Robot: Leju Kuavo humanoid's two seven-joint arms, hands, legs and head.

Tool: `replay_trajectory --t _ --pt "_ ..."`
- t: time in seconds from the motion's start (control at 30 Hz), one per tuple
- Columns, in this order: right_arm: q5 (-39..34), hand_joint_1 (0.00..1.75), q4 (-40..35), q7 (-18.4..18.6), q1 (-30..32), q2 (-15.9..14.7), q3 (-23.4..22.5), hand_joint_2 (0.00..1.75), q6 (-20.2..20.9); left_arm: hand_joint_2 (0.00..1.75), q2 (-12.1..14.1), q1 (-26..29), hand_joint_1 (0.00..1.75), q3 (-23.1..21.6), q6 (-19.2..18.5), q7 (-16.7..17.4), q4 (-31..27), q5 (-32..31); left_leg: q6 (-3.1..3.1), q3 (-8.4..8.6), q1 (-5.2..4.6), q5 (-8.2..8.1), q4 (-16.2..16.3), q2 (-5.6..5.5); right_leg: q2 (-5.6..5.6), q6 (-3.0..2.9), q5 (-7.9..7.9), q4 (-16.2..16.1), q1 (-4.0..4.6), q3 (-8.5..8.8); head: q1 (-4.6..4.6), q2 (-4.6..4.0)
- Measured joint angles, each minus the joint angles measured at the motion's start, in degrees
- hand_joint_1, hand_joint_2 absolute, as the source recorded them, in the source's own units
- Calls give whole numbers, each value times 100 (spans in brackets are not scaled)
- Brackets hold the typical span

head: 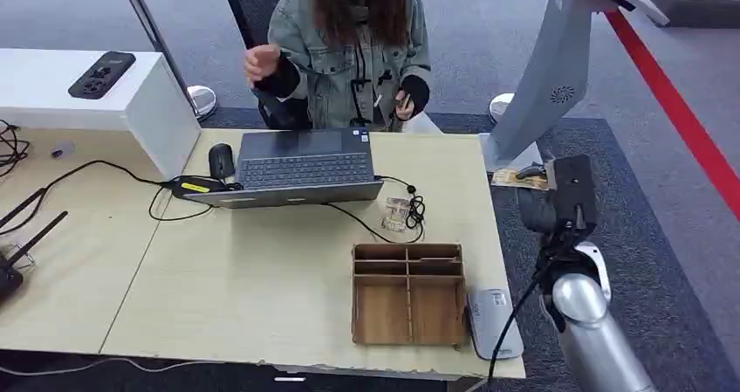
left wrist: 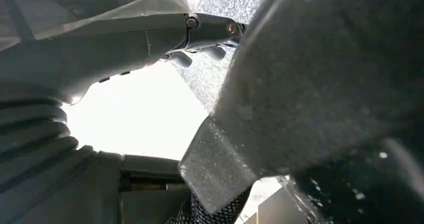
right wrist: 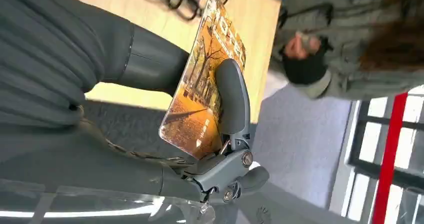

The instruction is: Pass the card to the sensor for recognition and then transmit it.

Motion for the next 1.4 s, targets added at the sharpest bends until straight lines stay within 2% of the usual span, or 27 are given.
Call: replay_trajectory --t 0.17,0.33,0.6,0.8,1.13,1.4 --pt "182 168 -162 114 458 -203 -299 175 41 0 -2 15 0 -4 0 0 0 133 4 1 -2 -2 0 0 2 3 -2 -1 -2 1 0 0" --pt "160 175 -160 131 841 -278 -468 175 140 0 -2 26 0 -4 0 0 0 232 8 -1 -3 -5 0 1 3 6 -4 -1 -3 3 0 0" --pt "97 175 -109 217 1220 -289 -439 175 313 0 -4 40 0 0 2 0 2 346 9 -2 -3 -6 0 11 5 6 -4 0 -3 4 -2 0" --pt "114 175 22 468 1297 -304 -151 175 522 0 -2 46 0 0 0 15 2 435 9 0 -5 -6 0 11 5 7 -5 1 -5 6 -2 0" --pt "40 175 452 549 1293 -378 446 175 536 0 -22 39 0 31 0 39 24 457 10 4 -9 -6 0 12 5 11 -7 1 -9 9 0 0" --pt "-21 175 629 638 1298 -464 568 175 518 0 -18 43 0 31 2 72 24 534 15 11 -18 -9 -1 14 6 19 -12 3 -17 14 0 0"
